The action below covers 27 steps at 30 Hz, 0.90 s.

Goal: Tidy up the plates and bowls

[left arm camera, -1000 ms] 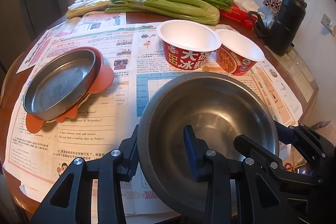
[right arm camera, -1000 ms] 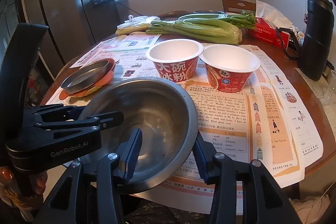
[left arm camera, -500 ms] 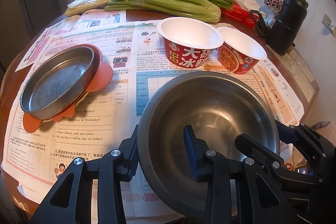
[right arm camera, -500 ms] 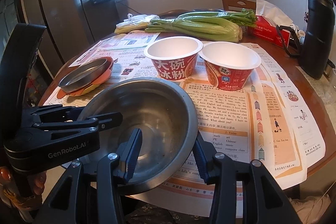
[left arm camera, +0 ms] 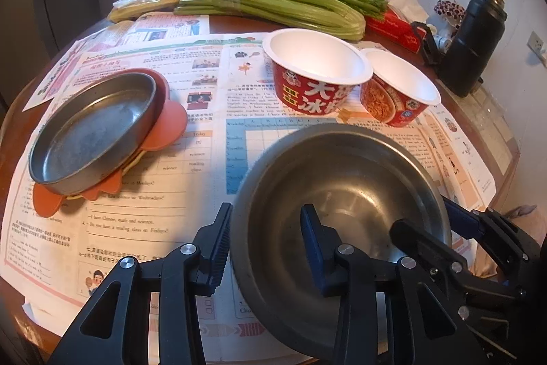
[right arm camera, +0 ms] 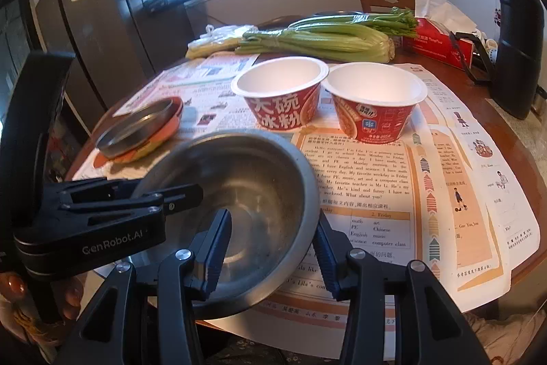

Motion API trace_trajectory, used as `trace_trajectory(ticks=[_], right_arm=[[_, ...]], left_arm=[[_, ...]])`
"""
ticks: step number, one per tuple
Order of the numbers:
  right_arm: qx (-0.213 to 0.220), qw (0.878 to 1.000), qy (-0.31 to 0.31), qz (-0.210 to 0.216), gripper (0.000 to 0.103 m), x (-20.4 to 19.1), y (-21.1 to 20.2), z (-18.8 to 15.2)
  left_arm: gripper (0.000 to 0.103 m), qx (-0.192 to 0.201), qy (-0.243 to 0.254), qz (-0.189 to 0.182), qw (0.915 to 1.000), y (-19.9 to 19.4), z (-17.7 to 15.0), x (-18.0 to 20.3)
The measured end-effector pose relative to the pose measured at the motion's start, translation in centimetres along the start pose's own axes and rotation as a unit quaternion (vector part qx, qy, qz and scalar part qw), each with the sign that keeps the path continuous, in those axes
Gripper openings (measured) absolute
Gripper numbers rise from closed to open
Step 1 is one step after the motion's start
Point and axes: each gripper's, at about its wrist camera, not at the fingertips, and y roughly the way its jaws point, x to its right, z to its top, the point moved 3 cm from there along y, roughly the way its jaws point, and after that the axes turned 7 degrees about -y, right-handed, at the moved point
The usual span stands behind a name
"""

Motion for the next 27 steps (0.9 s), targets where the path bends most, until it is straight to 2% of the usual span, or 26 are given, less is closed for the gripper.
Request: trace_trajectory(ticks=[6,10,19,27], right_arm=[[0.01,1.0,0.023,0.003,0.048,1.0,-0.7,0.4],[0.023,0.999,0.042,0.012,0.048,1.5,-1.5,0.8],[0.051,0.997,0.05,0.013,0.048,1.6,-3.3,1.5],[0.054,0.995,0.077,0.025,0.054,2.4,-3.8,2.4]], left_arm=[[0.042,0.012,-0.008,0.0,0.9999,-1.1,0.6,-0.5],[0.046,0.022,-0.008,-0.003,0.9997,-2.1,1.0,-0.5],[0.048,0.044,-0.005,-0.021,0.9988,-4.2,1.8,-0.6],[0.049,0.067,-0.006,-0.031,0.9972,-5.6,3.7,-0.9]])
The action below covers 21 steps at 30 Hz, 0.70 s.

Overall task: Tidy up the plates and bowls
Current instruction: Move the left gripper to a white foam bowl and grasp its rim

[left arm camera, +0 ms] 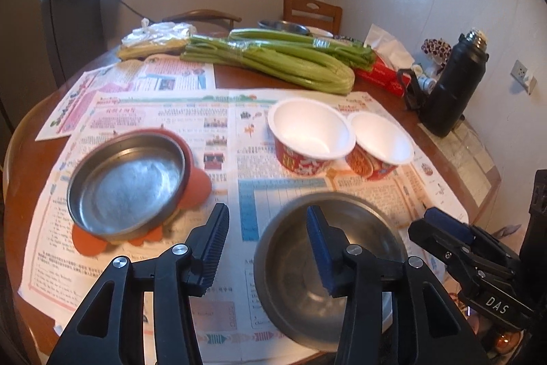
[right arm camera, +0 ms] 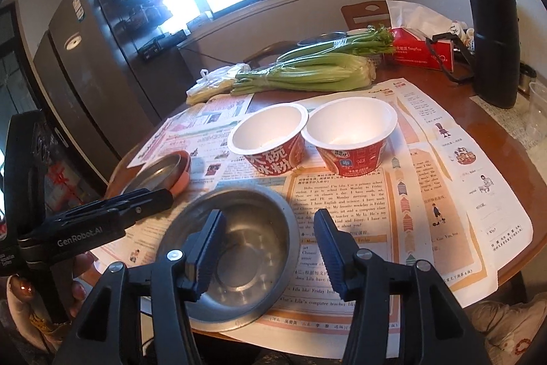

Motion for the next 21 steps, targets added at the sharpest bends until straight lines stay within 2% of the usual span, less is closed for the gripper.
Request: trace_trajectory(ticks=[7,14,18,21], right_arm=[[-0.012,1.0,0.016,0.005,0.054,0.2,0.9,1.5],[-0.04,0.998,0.058,0.0,0.054,1.3,4.0,3.0],[-0.058,0.995,0.081,0.022,0.054,1.4,6.2,3.8],[-0.059,0.993,0.096,0.023,0.054,1.4,7.6,4.6]], left_arm=[[0.049,-0.003,-0.001,-0.011,0.9999,1.0,1.8,-0.3],[0.049,0.007,0.017,0.007,0.9998,3.0,5.7,-0.5],[0.049,-0.006,0.03,0.003,0.9995,5.3,7.6,0.1],[0.049,-0.028,0.038,-0.008,0.9989,7.3,8.7,0.8]])
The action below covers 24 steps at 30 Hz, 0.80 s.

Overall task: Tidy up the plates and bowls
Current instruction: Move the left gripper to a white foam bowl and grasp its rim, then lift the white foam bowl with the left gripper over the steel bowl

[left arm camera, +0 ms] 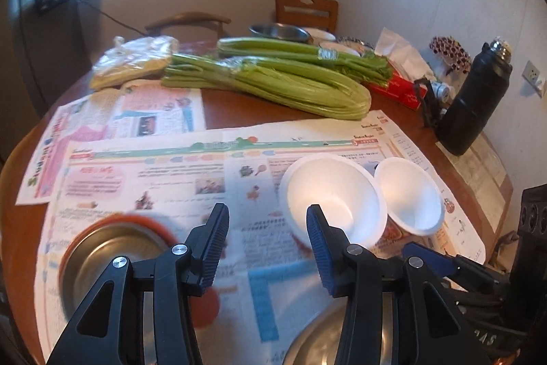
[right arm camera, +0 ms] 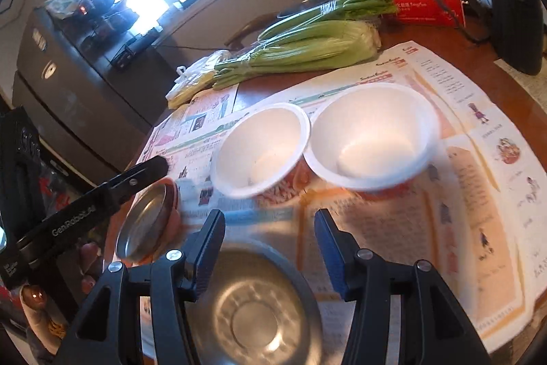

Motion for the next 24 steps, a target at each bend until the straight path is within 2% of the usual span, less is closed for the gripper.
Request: trace_trajectory(ticks=[4,6,8,15,17,19,20,24], right_arm=[[-0.003,1.0,0.017,-0.001,0.054,-0.1,1.5,1.2],[-0.004,1.0,0.021,0.002,0.054,-0.1,2.2,1.8],[-0.007,1.0,0.017,-0.013,0.054,-0.2,2.8,2.1],[-0.02,0.999,-0.011,-0.033,0.054,-0.6,4.5,2.3],[-0.018,0.999,-0.028,-0.04,0.054,-1.0,4.7,2.3],[-0.014,0.998,-0.035,-0.046,0.054,-1.2,4.8,2.3],[-0.012,0.998,-0.038,-0.047,0.054,-1.2,4.9,2.3],[-0.008,0.998,-0.05,-0.046,0.053,-1.4,5.0,2.3]], left_arm=[[0.049,-0.033,0.018,-0.012,0.9992,3.0,1.1,1.0],[0.049,-0.057,0.021,-0.006,0.9981,4.9,1.3,1.1],[0.049,-0.072,0.016,-0.007,0.9973,6.3,1.4,1.0],[0.048,-0.094,-0.003,-0.032,0.995,8.7,1.5,0.6],[0.039,-0.104,-0.012,-0.052,0.9931,9.4,1.3,0.6],[0.035,-0.112,-0.022,-0.065,0.9913,9.7,1.2,0.5],[0.03,-0.111,-0.02,-0.07,0.9911,9.8,1.0,0.7],[0.029,-0.107,-0.017,-0.074,0.9914,9.7,1.0,0.9]])
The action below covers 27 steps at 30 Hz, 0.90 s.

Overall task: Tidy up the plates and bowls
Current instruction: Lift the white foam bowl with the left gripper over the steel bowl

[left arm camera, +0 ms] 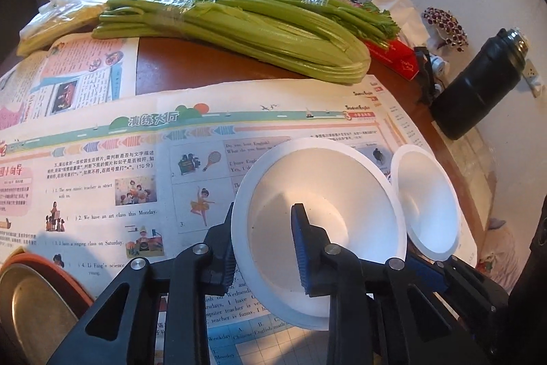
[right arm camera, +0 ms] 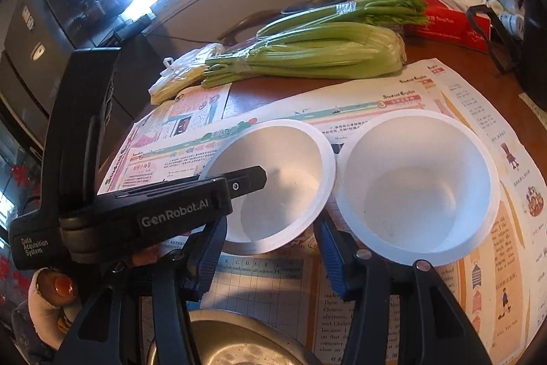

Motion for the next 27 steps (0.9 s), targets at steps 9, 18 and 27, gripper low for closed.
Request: trace_trajectory(ticks=[9,18,27], right_arm=[[0.006,1.0,-0.004,0.017,0.053,-0.4,-0.6,-0.1],[0.033,0.998,-0.037,0.025,0.053,-2.4,-3.0,-0.5],[0.055,0.996,-0.06,0.048,0.053,-4.1,-6.0,-1.0]], left_arm=[[0.028,0.006,-0.015,-0.015,0.9998,-1.5,-0.6,-0.5],[0.027,0.043,-0.017,-0.012,0.9988,-5.5,-2.1,-0.5],[0.027,0.082,-0.014,-0.001,0.9965,-9.8,-4.1,0.4]])
